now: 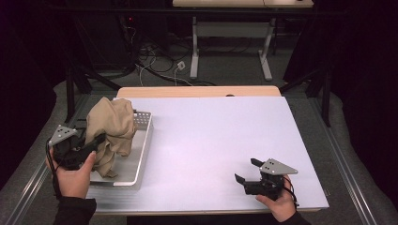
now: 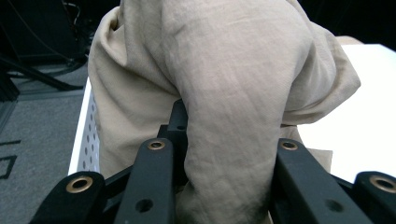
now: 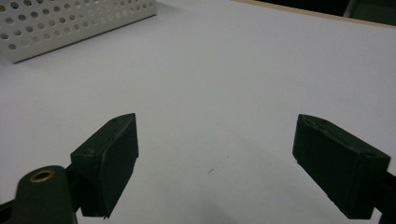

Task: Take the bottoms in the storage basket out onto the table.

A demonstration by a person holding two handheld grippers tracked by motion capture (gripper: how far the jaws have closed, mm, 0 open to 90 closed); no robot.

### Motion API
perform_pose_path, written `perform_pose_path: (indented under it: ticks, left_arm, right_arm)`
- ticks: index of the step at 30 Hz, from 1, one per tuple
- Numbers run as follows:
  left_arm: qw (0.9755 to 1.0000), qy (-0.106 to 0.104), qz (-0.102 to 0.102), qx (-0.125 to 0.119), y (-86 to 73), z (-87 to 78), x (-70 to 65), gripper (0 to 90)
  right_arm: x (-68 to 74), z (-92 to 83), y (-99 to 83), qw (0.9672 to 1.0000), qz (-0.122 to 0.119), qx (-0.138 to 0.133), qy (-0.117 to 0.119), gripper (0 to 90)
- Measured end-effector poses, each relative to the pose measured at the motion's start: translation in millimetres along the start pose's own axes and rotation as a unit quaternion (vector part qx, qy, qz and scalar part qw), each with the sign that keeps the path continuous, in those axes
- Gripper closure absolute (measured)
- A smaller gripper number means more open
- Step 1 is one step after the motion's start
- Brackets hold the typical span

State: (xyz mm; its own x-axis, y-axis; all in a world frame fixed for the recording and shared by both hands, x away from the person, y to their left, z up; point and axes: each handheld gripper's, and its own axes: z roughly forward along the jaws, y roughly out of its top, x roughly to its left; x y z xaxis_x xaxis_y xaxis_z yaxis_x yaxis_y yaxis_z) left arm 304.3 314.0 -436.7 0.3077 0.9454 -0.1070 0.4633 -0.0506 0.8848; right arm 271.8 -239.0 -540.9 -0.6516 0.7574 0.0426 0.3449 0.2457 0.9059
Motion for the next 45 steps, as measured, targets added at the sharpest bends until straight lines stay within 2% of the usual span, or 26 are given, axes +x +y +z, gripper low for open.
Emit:
perform_pose_path:
  ticks: [10, 22, 45]
  left_arm:
    - [0.9997, -0.003, 0.009, -0.023, 7.8, -5.7, -7.8, 71.5]
    - [0.9979, -0.008, 0.017, -0.062, 12.7, -12.8, -18.3, 71.5]
    - [0.9954, -0.04, 0.017, -0.085, 28.4, -6.8, -39.1, 71.5]
  right_arm:
    - [-0.1, -0.3, 0.1, 1.0, 0.001, 0.0, 0.001, 14.0]
    - [-0.1, -0.5, 0.1, 1.0, 0.0, 0.0, 0.0, 14.1]
    - [-0.7, -0.9, 0.4, 1.0, -0.002, -0.004, 0.0, 14.1]
